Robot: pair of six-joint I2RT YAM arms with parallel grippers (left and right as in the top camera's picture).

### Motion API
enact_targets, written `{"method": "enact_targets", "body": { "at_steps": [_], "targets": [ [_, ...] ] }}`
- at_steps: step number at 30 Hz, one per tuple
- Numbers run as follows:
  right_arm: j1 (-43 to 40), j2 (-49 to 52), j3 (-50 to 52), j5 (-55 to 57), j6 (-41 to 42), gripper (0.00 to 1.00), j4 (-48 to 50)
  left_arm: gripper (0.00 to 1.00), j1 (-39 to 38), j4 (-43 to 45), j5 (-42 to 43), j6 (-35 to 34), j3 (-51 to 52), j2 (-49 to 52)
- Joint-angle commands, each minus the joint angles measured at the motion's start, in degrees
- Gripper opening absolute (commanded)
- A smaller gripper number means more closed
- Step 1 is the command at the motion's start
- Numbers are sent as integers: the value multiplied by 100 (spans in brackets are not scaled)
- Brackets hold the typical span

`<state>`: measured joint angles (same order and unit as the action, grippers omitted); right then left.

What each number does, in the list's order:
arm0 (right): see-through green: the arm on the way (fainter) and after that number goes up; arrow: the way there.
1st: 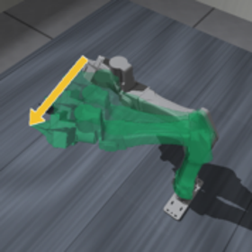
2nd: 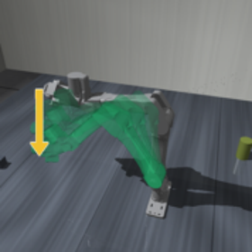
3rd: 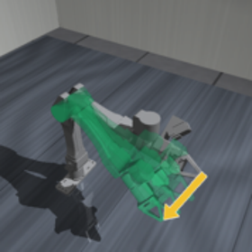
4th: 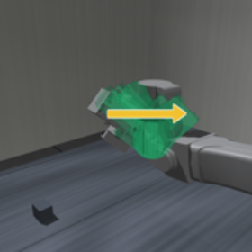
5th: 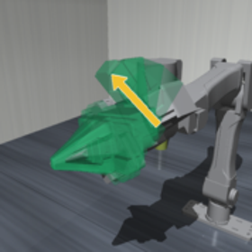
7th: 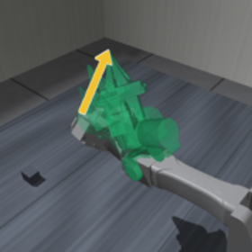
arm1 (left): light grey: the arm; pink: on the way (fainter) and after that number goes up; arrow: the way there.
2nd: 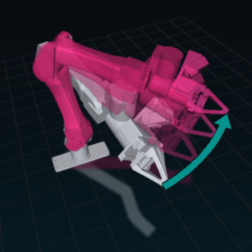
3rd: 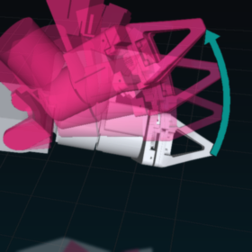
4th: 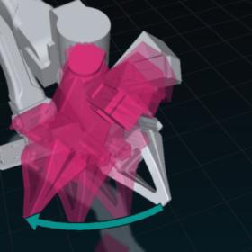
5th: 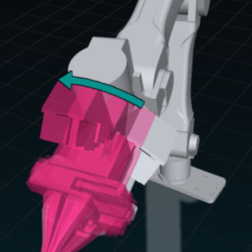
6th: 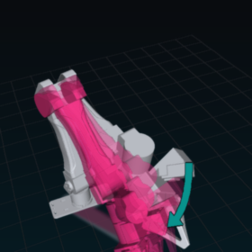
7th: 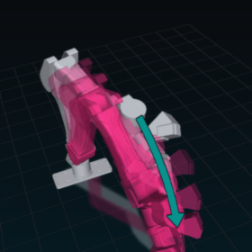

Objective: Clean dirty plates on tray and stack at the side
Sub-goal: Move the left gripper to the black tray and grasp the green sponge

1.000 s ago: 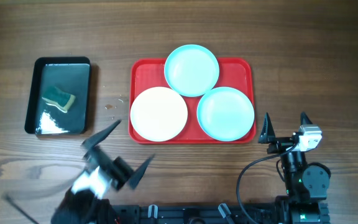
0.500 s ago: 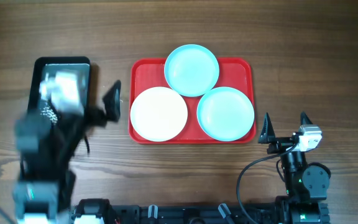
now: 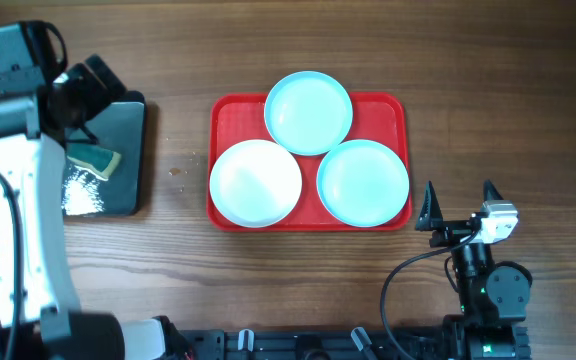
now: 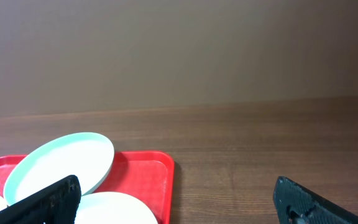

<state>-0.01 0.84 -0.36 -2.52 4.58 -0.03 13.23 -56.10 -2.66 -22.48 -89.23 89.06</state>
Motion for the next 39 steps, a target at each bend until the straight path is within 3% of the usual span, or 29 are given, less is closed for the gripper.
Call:
{"method": "enact_targets", "body": {
  "at_steps": [1,5,7,10,17,23,39],
  "targets": [
    [-24,-42,7,-24,-72,100,11,100,140,-127,678,-240,-83,605],
    [-24,-42,7,-24,-70,100,11,100,175,-74,616,-417,-79,1104],
    [-24,-42,7,-24,-74,100,11,100,286,-81,61,-1281,-79,1224],
    [-24,-42,7,-24,-72,100,11,100,516,-103,-105,-1746,-81,1266],
    [-24,-42,7,-24,-72,100,11,100,636,-289,-184,-1480,-122,1499],
    [-24,-42,7,-24,-74,100,11,100,651,153,-1224,-1447,-120,1971],
    [-24,-42,7,-24,-74,100,11,100,728,315,-905,-1611,-98,3285]
  ]
}}
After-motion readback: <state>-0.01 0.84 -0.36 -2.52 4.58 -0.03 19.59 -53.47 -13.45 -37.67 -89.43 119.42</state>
